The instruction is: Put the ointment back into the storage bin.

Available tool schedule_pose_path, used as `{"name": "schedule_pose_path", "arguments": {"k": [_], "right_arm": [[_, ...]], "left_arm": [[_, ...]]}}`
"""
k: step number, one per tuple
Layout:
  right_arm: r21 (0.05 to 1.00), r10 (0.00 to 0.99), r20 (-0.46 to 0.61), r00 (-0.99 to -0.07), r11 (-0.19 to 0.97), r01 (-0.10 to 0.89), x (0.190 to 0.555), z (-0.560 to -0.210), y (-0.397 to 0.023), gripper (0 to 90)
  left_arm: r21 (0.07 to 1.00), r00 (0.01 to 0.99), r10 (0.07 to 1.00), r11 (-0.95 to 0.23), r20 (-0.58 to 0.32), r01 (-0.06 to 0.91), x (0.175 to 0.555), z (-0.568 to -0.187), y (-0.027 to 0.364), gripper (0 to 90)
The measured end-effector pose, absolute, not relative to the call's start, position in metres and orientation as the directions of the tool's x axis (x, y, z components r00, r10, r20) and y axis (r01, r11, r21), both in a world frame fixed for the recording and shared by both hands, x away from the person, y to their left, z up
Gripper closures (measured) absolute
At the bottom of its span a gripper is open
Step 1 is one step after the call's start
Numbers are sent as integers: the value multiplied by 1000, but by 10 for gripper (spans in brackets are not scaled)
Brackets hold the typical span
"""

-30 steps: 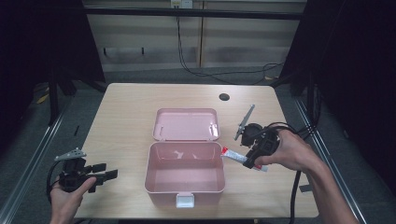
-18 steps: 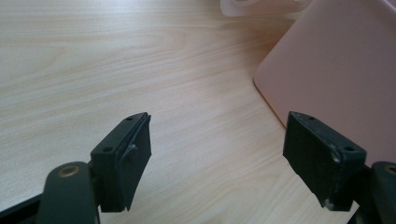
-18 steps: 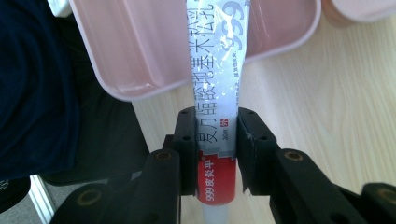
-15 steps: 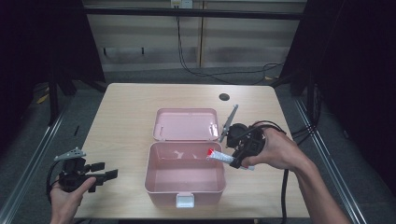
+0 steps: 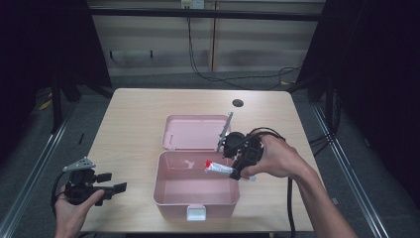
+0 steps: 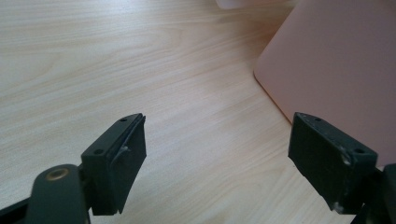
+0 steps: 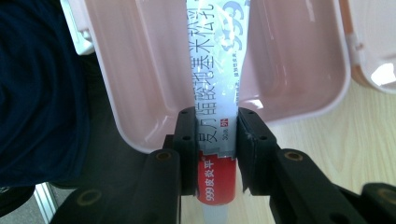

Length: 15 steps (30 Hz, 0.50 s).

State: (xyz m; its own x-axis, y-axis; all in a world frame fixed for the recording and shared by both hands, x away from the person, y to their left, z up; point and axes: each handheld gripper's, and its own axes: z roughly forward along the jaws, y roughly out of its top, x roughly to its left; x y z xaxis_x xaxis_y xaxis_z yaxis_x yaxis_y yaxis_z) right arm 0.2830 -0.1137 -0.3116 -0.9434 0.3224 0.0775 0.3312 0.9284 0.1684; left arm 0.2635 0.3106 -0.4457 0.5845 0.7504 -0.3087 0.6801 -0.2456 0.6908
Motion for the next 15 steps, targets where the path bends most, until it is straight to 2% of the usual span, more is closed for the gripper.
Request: {"name": "schedule_pose_path", "arguments": {"k": [15], "right_arm": [[168,278,104,-955,941,292,287,-323,-83,715]], "left_arm": [[699,600,737,-250,-311,670,263,-445,312,169]]}}
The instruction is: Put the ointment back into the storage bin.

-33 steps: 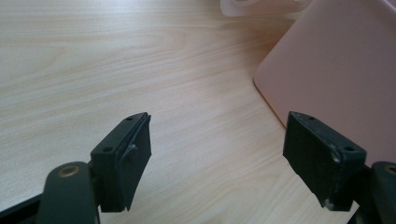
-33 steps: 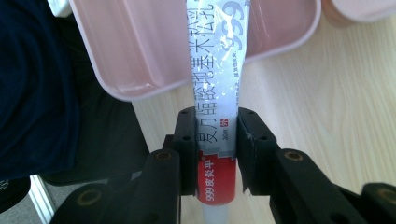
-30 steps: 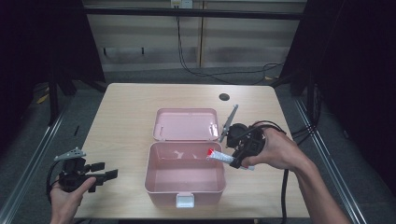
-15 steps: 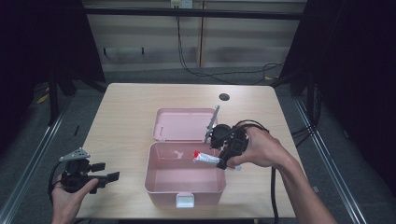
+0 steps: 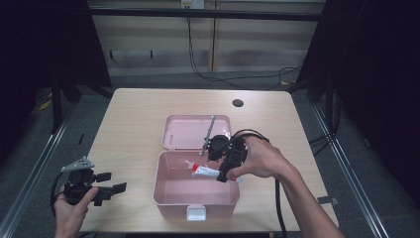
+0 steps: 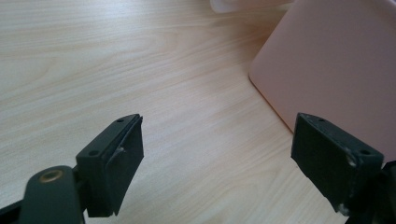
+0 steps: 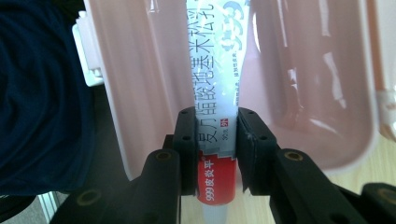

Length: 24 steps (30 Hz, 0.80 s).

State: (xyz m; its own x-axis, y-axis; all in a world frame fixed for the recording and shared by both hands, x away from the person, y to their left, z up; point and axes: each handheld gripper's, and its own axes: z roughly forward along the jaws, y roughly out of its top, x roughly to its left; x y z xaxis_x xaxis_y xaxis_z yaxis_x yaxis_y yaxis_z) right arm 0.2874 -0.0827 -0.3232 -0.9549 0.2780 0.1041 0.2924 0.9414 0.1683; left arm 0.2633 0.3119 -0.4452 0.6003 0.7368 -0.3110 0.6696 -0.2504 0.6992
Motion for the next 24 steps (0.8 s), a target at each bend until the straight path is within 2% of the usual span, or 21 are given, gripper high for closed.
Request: {"name": "schedule_pose_path", "arguments": {"k": [24], "right_arm": [[163,218,165,-962,956,245,287,-360,-48,714]], "left_arm": [[712,608,726,-237,-322,661,262,-444,315,169]]}}
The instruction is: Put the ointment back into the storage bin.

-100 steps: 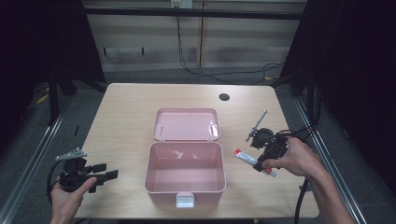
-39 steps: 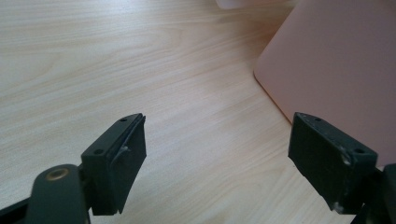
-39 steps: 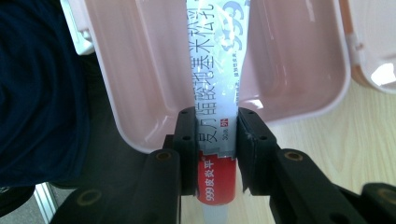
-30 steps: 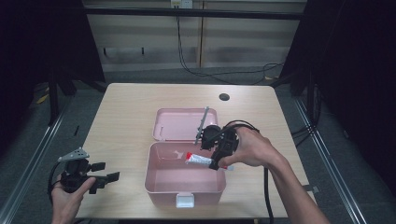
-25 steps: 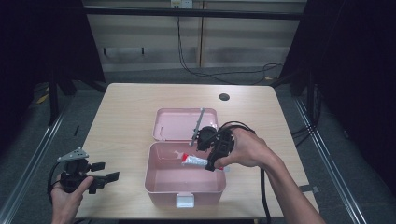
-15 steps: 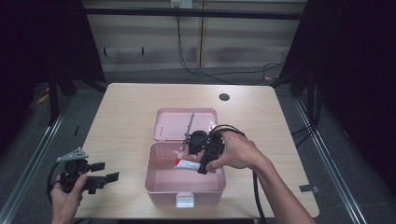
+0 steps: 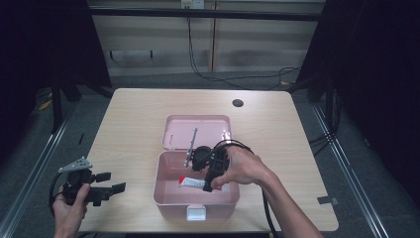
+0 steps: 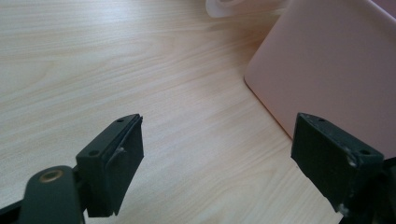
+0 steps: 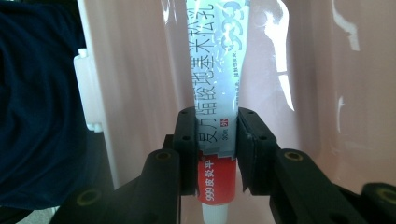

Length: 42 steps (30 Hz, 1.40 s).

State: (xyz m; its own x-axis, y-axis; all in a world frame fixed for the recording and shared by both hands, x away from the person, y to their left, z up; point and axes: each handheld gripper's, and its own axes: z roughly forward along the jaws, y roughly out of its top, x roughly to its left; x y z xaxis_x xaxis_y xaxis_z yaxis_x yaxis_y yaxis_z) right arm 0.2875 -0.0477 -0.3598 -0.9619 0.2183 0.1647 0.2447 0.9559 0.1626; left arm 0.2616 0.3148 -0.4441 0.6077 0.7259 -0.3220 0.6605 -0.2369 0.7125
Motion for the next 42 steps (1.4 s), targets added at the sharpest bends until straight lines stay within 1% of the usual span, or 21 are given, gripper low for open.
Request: {"name": "schedule_pose_path", "arguments": {"k": [14,15,16,27,28,32,37,42], "right_arm": [[136,171,202,-964,970,200,285,-383,-34,714],[137,181,207,-961,968,212,284,-385,-33,714],[134,167,206,-964,971,197,285,-386,-32,714],[116,156,229,-961,976,186,284,-404,-25,714],[119,143,232,-962,978,174,284,-405,-25,714],[99,139,245,-960,981,167,283,-410,-22,714],[107,123,270,-955,982,157,284,-415,-21,714],[94,131,280,-951,982,163,286,-419,-19,714]], "left_arm": [[713,604,730,-235,-319,660,262,-444,316,169],[713,603,732,-234,-318,660,262,-444,316,169],[713,602,733,-234,-318,661,262,-444,316,169],[712,596,735,-225,-323,665,262,-444,316,170],[712,594,736,-224,-324,666,262,-444,316,171],[713,598,736,-231,-318,662,262,-444,316,172],[713,598,734,-228,-321,663,262,-444,316,172],[711,593,738,-225,-322,666,262,-444,316,172]]}}
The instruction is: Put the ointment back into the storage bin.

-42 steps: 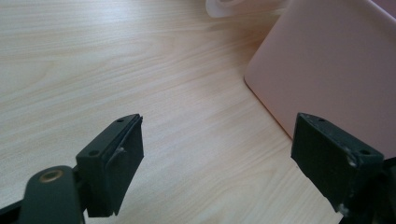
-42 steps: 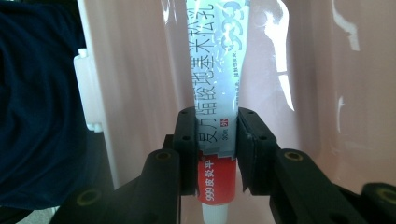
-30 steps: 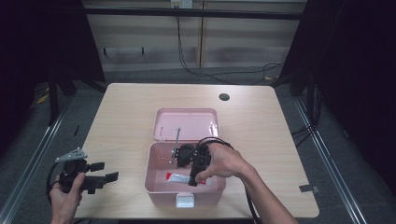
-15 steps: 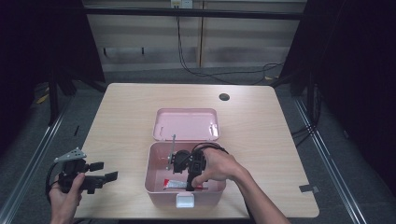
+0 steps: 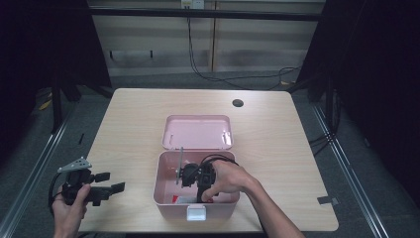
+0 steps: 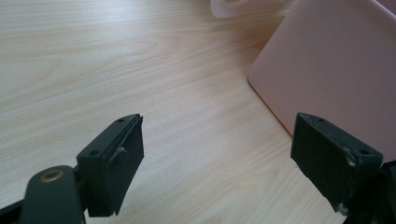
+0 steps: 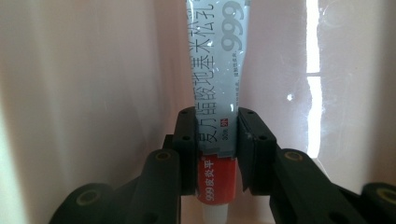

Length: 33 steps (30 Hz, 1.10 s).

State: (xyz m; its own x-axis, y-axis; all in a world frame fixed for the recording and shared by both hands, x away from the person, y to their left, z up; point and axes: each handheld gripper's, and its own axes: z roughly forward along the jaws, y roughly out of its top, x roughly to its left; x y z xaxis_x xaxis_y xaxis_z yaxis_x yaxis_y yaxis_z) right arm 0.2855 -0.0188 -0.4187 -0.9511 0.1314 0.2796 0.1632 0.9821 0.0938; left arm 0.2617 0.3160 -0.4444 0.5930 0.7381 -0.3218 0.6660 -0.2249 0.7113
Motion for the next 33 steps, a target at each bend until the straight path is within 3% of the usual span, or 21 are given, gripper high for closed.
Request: {"name": "schedule_pose_path", "arguments": {"k": [33], "right_arm": [[18,123,272,-954,991,133,287,-436,-14,708]], "left_arm": [[702,585,745,-228,-321,675,262,-445,315,172]]}}
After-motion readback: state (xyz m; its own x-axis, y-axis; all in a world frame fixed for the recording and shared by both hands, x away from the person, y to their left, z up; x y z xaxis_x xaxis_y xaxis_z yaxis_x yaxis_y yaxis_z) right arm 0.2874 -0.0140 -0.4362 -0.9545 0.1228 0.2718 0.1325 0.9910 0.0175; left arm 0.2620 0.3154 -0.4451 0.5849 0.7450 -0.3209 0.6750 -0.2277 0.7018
